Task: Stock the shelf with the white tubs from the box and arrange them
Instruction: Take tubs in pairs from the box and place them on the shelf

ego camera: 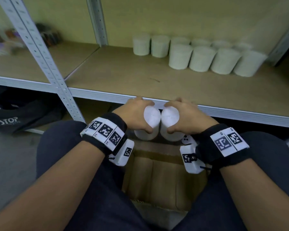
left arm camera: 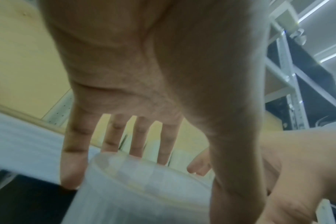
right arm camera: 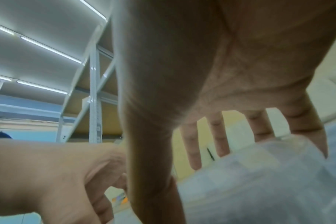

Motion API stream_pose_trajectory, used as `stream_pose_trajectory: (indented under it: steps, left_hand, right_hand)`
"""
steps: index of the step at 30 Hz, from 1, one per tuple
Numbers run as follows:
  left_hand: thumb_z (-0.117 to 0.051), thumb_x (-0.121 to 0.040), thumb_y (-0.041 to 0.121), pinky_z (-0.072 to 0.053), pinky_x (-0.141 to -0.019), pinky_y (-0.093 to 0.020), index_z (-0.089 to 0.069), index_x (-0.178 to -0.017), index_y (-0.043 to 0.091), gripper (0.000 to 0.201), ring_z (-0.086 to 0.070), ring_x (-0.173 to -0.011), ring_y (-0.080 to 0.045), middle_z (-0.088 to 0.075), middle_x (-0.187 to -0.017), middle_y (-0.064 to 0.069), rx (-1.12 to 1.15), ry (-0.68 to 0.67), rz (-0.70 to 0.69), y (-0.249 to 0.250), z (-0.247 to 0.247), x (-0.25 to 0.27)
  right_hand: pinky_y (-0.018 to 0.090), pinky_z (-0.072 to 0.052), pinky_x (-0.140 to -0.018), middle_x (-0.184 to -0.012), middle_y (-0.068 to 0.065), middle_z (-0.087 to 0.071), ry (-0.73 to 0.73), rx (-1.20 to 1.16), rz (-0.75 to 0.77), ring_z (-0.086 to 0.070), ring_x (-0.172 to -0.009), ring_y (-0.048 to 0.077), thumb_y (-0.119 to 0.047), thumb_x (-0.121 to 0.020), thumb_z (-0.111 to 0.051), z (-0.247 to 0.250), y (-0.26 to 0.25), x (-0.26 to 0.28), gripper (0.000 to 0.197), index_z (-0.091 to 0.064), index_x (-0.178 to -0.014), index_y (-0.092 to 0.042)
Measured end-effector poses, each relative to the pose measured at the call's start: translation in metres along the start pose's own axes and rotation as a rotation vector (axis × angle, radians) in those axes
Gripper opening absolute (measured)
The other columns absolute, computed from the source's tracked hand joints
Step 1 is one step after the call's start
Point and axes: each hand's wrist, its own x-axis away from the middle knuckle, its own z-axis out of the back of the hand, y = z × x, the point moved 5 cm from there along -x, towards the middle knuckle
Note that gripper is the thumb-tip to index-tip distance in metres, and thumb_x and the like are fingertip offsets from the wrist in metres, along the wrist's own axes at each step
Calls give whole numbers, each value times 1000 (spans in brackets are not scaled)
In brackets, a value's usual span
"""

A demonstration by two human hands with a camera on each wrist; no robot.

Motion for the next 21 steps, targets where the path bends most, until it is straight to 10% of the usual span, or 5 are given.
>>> stream_pose_trajectory:
  steps: [9,21]
  left_hand:
    - [-75,-58,49,-42,-100,-33,-54,-127,32,74,-45,-125,-20,-53,-133,8,105,259,-81,30,63,4]
    - [-67,-63,49,-42,-101,-41,-60,-121,29,62,-48,-119,-24,-56,-123,6,188,331,-50,38,61,-53]
  right_hand:
    - [22,-33,-87,-119,-8,-39,245,-125,78,-40,-107,7,-31,-62,-84,76,0,11,67,-57,-123,-31]
    - [25,-36,-90,-119,5,-52,420,-168,41,-50,-115,23,-30,-70,-79,86,27,-32,43,-64,-109,-19]
